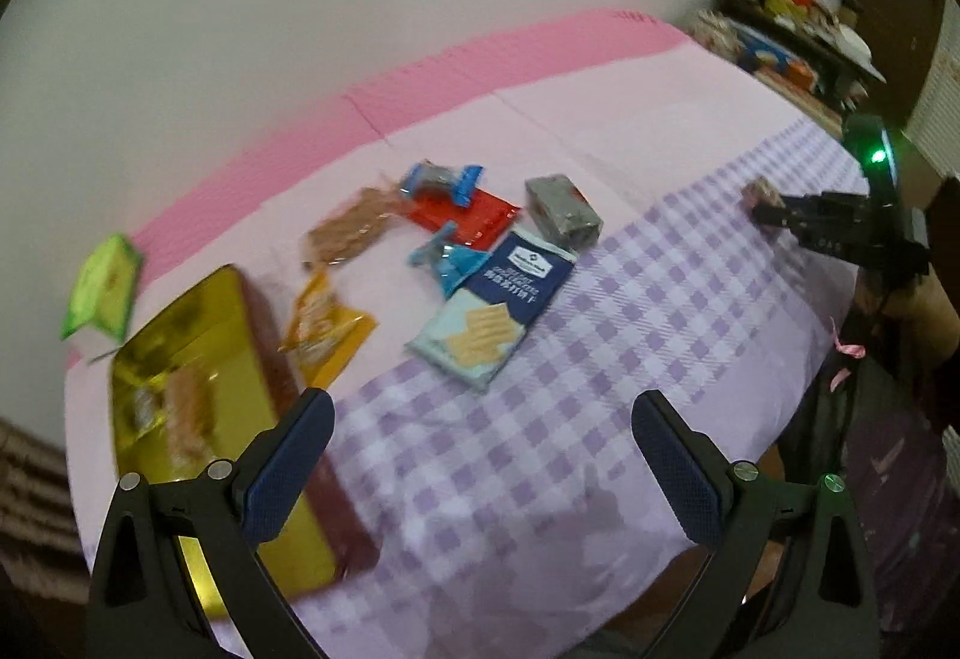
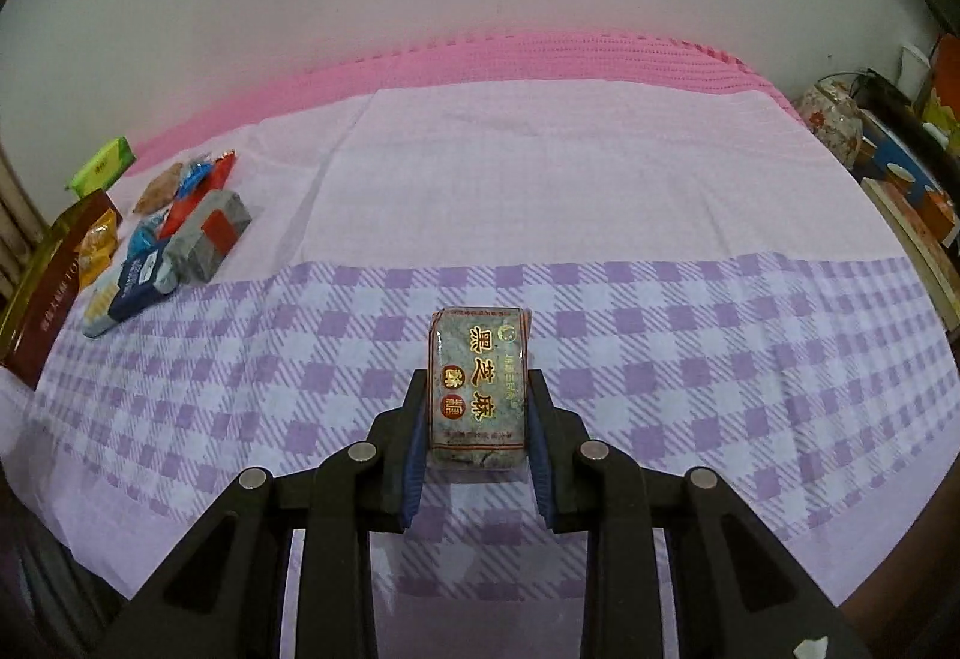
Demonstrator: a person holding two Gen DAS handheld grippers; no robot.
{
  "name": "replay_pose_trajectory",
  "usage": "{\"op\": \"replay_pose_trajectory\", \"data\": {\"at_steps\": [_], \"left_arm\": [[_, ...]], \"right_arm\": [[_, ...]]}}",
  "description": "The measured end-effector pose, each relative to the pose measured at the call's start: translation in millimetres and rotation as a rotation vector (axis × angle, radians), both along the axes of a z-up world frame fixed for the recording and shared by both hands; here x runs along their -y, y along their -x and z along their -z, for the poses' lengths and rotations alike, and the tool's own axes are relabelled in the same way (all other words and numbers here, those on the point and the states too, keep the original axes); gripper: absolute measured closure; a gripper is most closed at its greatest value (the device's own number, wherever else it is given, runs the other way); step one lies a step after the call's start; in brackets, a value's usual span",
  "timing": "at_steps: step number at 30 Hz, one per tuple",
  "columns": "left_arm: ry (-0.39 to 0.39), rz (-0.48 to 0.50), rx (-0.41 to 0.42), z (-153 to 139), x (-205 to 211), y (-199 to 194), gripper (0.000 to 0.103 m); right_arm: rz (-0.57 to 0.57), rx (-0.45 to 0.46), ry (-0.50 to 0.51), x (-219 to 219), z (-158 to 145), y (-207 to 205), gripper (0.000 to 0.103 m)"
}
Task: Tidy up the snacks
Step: 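Grasp the blue soda crackers pack with the left gripper while the right holds the sesame cake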
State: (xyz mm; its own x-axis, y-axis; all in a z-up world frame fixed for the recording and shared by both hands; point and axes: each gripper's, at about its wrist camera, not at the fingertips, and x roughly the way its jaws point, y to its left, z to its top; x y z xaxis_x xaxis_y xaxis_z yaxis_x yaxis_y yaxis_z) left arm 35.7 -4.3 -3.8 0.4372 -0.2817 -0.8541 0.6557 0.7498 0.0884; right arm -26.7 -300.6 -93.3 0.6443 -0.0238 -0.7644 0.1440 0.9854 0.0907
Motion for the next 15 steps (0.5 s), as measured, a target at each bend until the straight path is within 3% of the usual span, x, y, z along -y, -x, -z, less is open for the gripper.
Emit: {"op": "replay_pose_trajectory", "data": {"at_steps": [7, 11, 15], "left_arm": [[0.023, 0.087, -0.103, 25.8, 27.2, -48.6, 0.004], [-0.085, 0.11, -0.119, 51.2, 44.6, -72.7, 0.004], [-0.136, 0.121, -0.196, 76.5, 52.8, -90.8, 0.007]], "right_arm": [[-0.001, 0.023, -0.045, 0.5, -0.1, 3.2, 0.076], [-0.005, 0.03, -0.054, 2.7, 0.0, 3.7, 0.076], [-0.009, 0.031, -0.072, 6.1, 0.7, 4.9, 0.076]]}}
